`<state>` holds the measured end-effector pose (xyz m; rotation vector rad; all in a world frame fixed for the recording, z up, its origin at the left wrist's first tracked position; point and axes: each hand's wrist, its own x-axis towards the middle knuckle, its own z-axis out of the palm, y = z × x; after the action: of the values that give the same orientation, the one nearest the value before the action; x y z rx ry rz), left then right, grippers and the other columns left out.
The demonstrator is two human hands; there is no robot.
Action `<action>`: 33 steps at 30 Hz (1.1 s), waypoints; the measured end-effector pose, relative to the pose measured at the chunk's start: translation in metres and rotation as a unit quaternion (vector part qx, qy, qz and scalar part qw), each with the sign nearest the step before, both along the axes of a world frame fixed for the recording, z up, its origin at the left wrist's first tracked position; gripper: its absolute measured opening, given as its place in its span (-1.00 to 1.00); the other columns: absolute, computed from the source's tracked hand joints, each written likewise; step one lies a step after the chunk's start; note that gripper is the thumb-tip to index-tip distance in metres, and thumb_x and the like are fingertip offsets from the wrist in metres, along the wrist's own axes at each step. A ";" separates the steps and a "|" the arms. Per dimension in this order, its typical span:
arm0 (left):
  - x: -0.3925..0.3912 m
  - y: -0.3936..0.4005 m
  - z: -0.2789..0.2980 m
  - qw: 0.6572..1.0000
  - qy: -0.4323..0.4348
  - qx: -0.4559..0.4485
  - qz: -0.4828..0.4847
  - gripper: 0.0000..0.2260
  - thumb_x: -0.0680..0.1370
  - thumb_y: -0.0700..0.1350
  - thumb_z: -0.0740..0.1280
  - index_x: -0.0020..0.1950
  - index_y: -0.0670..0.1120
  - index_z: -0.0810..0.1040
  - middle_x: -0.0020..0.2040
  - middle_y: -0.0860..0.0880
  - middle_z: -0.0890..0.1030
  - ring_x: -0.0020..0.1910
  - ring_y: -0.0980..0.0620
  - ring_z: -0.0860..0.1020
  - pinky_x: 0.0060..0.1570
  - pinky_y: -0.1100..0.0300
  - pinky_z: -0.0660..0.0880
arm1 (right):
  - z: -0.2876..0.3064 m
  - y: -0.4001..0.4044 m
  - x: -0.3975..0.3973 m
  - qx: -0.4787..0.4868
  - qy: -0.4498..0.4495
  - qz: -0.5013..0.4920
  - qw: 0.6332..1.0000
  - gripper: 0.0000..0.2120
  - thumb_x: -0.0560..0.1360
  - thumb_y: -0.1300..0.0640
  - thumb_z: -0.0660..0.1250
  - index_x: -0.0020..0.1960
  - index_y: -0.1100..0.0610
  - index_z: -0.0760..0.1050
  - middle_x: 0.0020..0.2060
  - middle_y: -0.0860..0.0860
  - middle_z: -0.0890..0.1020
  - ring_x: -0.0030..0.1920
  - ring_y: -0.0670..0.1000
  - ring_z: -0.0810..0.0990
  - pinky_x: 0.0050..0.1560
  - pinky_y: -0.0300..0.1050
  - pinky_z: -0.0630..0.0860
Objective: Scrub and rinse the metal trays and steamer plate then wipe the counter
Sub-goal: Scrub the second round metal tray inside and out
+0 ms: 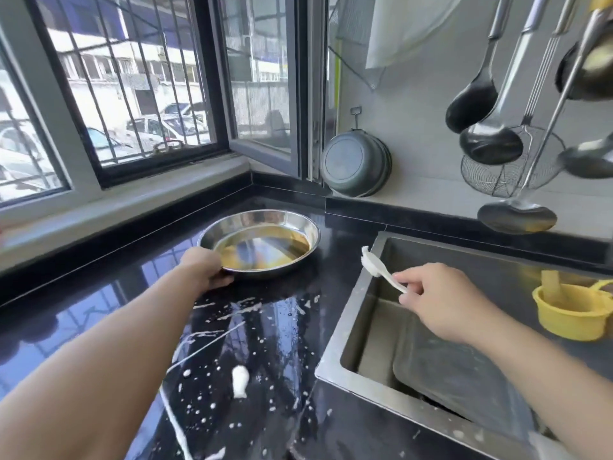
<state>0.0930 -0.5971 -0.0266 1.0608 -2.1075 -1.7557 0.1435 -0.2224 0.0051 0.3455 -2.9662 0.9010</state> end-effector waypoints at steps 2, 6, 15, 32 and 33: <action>-0.001 0.003 -0.004 1.000 0.001 -0.009 0.004 -0.83 0.66 -0.40 0.15 -0.01 -0.22 0.49 -0.17 -0.18 0.55 -0.32 -0.13 0.56 -0.69 0.15 0.50 | -0.004 0.007 -0.003 -0.032 -0.006 -0.010 0.999 -0.68 0.57 0.23 0.30 0.14 -0.13 0.66 -0.34 -0.08 0.57 -0.36 -0.01 0.48 -0.33 -0.14 0.43; -0.003 0.016 0.009 0.999 0.005 -0.047 0.010 -0.84 0.63 -0.38 0.18 -0.01 -0.23 0.53 -0.09 -0.23 0.64 -0.32 -0.19 0.63 -0.61 0.03 0.58 | -0.003 0.026 -0.004 -0.067 -0.006 -0.024 0.997 -0.69 0.57 0.24 0.31 0.12 -0.12 0.67 -0.36 -0.06 0.54 -0.38 -0.01 0.45 -0.35 -0.14 0.41; 0.023 0.054 0.073 0.985 -0.026 -0.162 -0.055 -0.82 0.63 -0.26 0.26 0.03 -0.36 0.60 -0.20 -0.32 0.70 -0.33 -0.29 0.71 -0.26 -0.25 0.69 | -0.004 0.117 0.016 -0.087 -0.011 -0.082 0.993 -0.63 0.55 0.24 0.35 -0.12 -0.28 0.57 -0.37 -0.05 0.56 -0.37 0.04 0.49 -0.30 -0.04 0.45; 0.012 0.297 0.063 0.576 0.169 -0.716 -0.356 -0.83 0.63 -0.16 0.29 0.02 0.01 0.29 -0.09 -0.06 0.43 -0.17 -0.34 0.59 -0.23 -0.11 0.48 | -0.051 0.236 0.030 -0.151 0.073 -0.244 0.955 -0.66 0.61 0.23 0.30 0.37 0.08 0.56 0.19 0.02 0.66 -0.22 -0.01 0.59 -0.25 -0.12 0.50; 0.007 0.305 0.057 0.532 0.191 -0.737 -0.370 -0.72 0.57 -0.19 0.39 0.05 0.03 0.29 -0.08 -0.06 0.42 -0.26 -0.33 0.59 -0.33 -0.07 0.45 | -0.051 0.238 0.031 -0.160 0.069 -0.246 0.953 -0.66 0.62 0.23 0.30 0.38 0.09 0.55 0.20 0.02 0.66 -0.18 -0.01 0.60 -0.23 -0.13 0.51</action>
<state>0.1004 -0.2920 0.0300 -0.7139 -2.5546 0.2848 0.1744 0.0157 -0.0456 -0.3151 -2.5258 1.1890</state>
